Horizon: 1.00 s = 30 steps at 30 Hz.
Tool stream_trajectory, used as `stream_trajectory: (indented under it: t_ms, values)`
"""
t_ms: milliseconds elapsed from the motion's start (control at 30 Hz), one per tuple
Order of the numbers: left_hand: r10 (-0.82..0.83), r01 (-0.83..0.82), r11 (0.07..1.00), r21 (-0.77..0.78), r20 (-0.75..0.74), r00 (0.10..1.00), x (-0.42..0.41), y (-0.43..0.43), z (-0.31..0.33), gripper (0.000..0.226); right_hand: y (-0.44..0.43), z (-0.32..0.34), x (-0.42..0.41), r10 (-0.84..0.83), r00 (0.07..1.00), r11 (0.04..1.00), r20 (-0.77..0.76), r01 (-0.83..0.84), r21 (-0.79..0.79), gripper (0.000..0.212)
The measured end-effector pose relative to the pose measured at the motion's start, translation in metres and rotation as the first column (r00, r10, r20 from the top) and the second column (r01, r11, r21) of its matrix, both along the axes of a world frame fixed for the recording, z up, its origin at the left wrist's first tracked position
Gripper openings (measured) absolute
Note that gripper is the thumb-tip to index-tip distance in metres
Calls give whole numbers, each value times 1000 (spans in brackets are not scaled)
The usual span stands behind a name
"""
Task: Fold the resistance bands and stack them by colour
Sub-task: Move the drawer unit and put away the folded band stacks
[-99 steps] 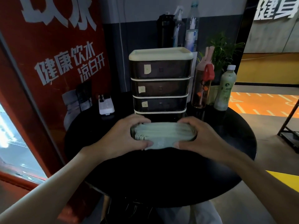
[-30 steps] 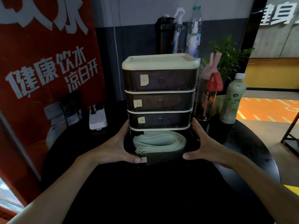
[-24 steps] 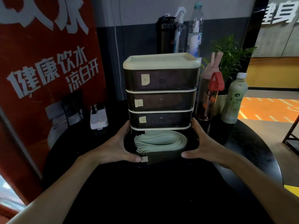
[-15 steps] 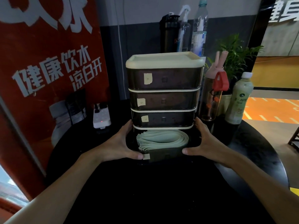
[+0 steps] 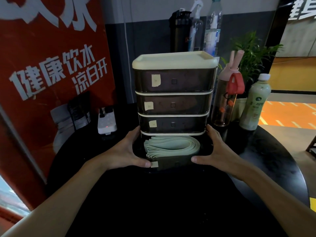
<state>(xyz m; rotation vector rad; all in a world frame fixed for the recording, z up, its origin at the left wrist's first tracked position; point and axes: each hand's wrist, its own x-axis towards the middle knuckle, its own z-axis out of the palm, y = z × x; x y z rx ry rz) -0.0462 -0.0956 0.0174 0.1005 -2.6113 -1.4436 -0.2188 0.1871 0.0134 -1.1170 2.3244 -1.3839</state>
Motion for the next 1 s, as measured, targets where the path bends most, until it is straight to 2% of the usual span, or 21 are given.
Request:
stream_trajectory:
  t_ms: [133,267,367,467,500,667,800,1000]
  values:
    - [-17,16,1000,10,28,999,2,-1,3,126,-3,-4,8,12,1000,996,6,-11,-87,128]
    - [-20,20,1000,7,74,997,3,-3,4,144,0,-6,14,16,1000,990,1,-15,-143,114]
    - [-16,16,1000,8,87,996,4,-1,1,146,2,-9,13,21,999,990,35,-16,-143,121]
    - [-16,15,1000,6,80,997,3,1,1,144,5,-12,14,19,996,996,88,-11,-94,146]
    - [-25,25,1000,5,73,997,2,2,2,142,6,-12,14,21,996,996,85,-14,-84,149]
    - [-53,54,999,-4,44,998,1,1,4,142,10,-3,8,51,994,998,92,-47,-43,145]
    - [-54,54,998,-18,32,998,1,-4,-1,136,9,-2,1,102,990,994,98,-97,-57,122]
    - [-25,26,999,-33,51,998,-1,-11,-2,137,4,-2,6,111,991,992,76,-105,-77,126]
